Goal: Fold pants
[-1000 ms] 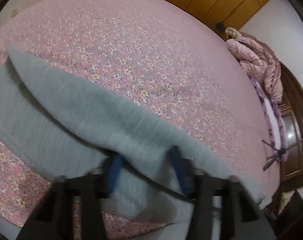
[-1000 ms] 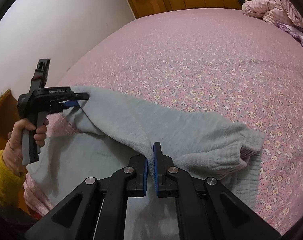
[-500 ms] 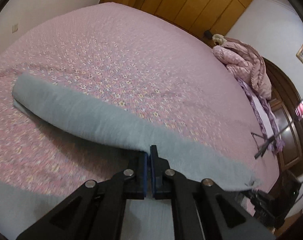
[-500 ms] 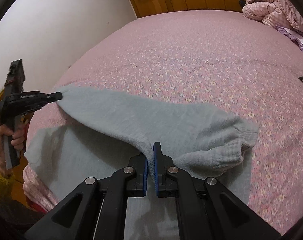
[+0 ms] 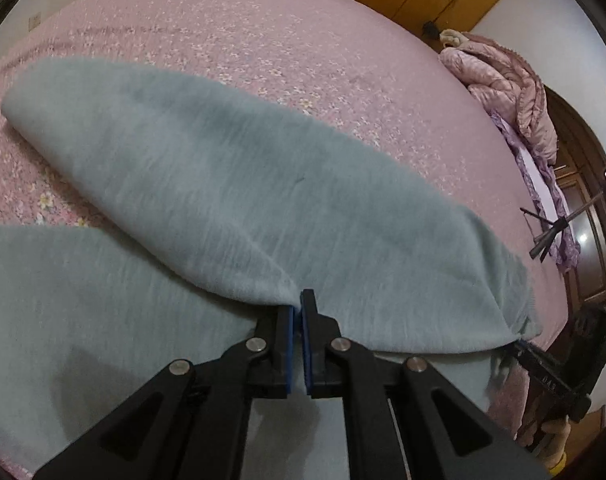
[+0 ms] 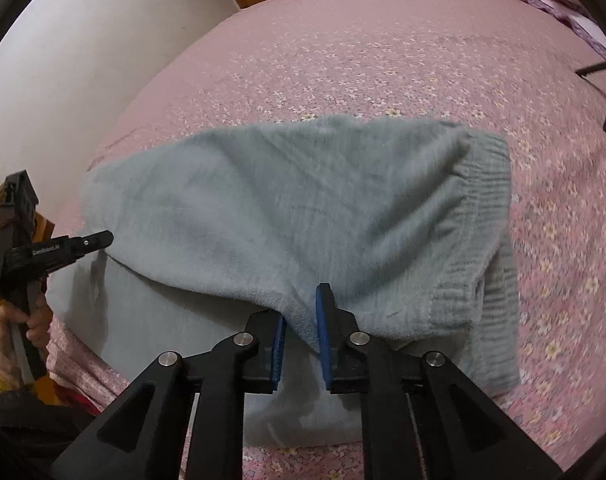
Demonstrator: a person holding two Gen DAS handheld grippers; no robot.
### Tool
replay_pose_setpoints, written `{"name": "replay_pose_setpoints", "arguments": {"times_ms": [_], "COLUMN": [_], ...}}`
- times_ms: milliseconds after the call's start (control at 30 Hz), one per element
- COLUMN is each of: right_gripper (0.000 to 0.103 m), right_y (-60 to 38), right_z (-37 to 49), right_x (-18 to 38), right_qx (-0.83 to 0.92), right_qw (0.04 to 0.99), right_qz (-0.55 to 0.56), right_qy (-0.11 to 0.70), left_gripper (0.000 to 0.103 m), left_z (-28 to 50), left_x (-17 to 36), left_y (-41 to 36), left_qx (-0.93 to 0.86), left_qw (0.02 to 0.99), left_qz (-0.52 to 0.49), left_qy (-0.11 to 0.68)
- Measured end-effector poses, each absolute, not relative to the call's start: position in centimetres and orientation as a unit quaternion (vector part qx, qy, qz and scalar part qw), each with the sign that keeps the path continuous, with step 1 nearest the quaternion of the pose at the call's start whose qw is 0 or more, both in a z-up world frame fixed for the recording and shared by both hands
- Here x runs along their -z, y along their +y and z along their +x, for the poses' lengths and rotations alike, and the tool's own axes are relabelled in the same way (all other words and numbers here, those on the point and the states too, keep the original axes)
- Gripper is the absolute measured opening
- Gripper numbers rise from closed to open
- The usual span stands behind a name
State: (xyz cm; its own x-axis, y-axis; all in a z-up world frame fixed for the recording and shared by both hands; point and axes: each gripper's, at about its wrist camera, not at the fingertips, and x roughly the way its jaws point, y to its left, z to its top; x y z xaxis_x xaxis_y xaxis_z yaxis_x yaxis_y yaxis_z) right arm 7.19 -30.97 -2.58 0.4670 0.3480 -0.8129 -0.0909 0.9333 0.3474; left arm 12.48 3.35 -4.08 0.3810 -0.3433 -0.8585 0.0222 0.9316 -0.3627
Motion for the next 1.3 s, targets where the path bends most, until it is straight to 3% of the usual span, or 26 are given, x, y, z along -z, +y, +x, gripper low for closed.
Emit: {"name": "replay_pose_setpoints", "arguments": {"times_ms": [233, 333, 467, 900, 1300], "right_gripper": [0.044, 0.05, 0.048, 0.048, 0.048], "right_y": [-31.6, -32.3, -34.1, -37.0, -37.2], "right_z": [4.8, 3.7, 2.9, 3.3, 4.4], "right_x": [1.1, 1.0, 2.7, 0.2, 1.8], "right_qx": [-0.114, -0.1, -0.056, -0.049, -0.038], "right_qw": [0.848, 0.847, 0.836, 0.846, 0.833], "right_qz": [0.126, 0.133, 0.121, 0.21, 0.274], "right_qy": [0.501, 0.505, 0.533, 0.488, 0.479], "left_gripper": [0.004, 0.004, 0.004, 0.006, 0.011], "left_z": [12.3, 12.5, 12.9, 13.3, 14.2], "left_x": [4.3, 4.4, 4.6, 4.6, 4.5], "left_y": [3.4, 3.7, 4.4, 4.8, 4.5], "left_qx": [0.117, 0.119, 0.123, 0.12, 0.102], "left_qw": [0.82, 0.818, 0.814, 0.809, 0.803], "left_qz": [-0.147, -0.16, -0.175, -0.186, -0.205], "left_qy": [0.54, 0.54, 0.539, 0.545, 0.55]}}
